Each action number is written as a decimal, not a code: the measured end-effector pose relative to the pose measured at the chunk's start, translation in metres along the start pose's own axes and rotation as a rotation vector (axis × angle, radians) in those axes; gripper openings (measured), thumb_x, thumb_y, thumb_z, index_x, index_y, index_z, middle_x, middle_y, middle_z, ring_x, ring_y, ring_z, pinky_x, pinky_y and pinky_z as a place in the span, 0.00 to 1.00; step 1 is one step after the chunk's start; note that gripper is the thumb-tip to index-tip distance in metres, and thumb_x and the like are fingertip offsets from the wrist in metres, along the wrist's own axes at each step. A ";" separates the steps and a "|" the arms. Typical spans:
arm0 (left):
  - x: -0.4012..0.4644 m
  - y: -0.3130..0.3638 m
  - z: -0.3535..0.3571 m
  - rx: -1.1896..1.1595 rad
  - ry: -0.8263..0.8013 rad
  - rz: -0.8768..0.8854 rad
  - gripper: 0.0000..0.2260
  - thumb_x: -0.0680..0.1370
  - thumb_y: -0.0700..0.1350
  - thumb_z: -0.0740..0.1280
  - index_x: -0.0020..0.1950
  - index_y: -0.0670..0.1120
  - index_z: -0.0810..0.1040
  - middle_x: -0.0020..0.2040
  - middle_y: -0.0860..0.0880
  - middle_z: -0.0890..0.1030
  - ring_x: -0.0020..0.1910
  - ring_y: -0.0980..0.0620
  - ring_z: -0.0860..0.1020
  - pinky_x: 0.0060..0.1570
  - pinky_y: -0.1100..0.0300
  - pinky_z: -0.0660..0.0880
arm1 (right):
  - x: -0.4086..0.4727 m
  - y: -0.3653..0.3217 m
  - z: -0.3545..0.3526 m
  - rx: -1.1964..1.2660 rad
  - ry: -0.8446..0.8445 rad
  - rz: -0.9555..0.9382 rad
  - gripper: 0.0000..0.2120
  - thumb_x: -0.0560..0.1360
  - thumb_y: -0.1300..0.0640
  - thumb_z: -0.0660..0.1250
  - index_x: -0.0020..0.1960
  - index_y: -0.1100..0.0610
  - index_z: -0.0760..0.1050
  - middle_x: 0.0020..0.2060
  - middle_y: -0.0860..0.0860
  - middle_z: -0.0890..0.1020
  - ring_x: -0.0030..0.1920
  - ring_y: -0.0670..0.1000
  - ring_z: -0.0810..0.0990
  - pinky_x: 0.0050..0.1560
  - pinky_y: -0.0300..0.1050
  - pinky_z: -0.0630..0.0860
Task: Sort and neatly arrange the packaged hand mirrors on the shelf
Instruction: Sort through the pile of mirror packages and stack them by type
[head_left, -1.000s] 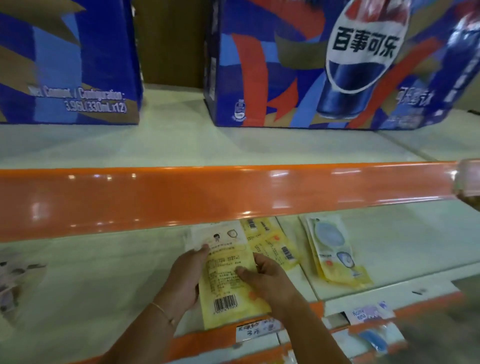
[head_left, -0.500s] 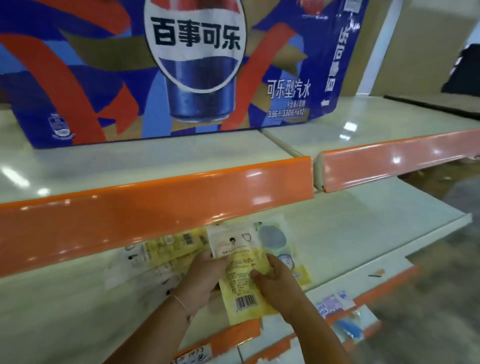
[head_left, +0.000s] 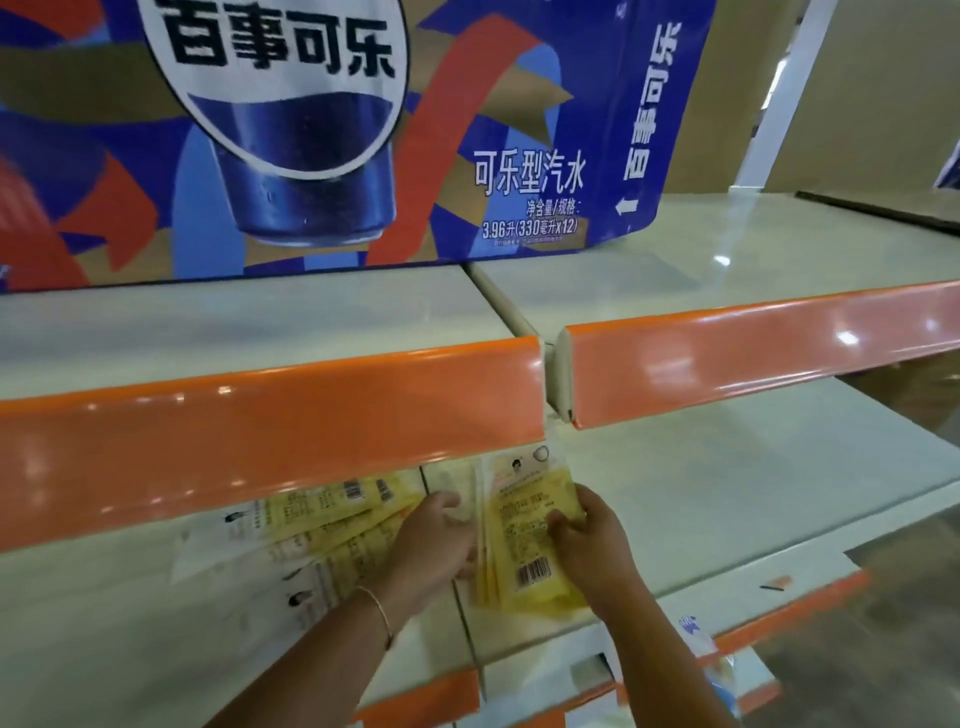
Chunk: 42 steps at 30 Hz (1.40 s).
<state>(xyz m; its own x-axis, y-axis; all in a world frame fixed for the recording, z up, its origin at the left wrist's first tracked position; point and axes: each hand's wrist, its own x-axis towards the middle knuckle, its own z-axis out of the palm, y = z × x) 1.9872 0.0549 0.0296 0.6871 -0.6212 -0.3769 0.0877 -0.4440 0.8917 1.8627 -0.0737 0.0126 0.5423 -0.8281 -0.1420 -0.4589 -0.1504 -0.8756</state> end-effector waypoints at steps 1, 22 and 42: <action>0.000 -0.002 -0.005 0.019 0.011 0.012 0.19 0.78 0.40 0.63 0.69 0.47 0.67 0.49 0.45 0.78 0.43 0.48 0.81 0.36 0.59 0.80 | 0.004 0.002 0.001 -0.064 0.001 -0.015 0.08 0.77 0.59 0.62 0.54 0.50 0.75 0.43 0.47 0.84 0.42 0.49 0.82 0.47 0.51 0.81; 0.032 -0.083 -0.188 1.170 0.135 0.207 0.21 0.80 0.57 0.55 0.64 0.44 0.72 0.60 0.44 0.78 0.58 0.43 0.76 0.58 0.50 0.74 | -0.039 -0.060 0.115 -0.483 0.074 -0.258 0.21 0.73 0.48 0.65 0.63 0.54 0.75 0.61 0.56 0.75 0.59 0.58 0.73 0.60 0.49 0.67; -0.061 -0.169 -0.226 1.427 0.230 0.388 0.27 0.57 0.38 0.79 0.54 0.34 0.80 0.49 0.31 0.80 0.45 0.29 0.79 0.34 0.41 0.78 | -0.097 -0.084 0.231 -0.174 -0.007 0.011 0.27 0.73 0.50 0.68 0.69 0.55 0.67 0.63 0.57 0.72 0.53 0.55 0.76 0.55 0.46 0.75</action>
<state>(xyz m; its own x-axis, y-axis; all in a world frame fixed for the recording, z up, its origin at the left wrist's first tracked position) 2.0932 0.3136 -0.0416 0.6095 -0.7927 -0.0123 -0.7883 -0.6043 -0.1156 2.0117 0.1439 -0.0067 0.5411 -0.8266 -0.1546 -0.5791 -0.2329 -0.7813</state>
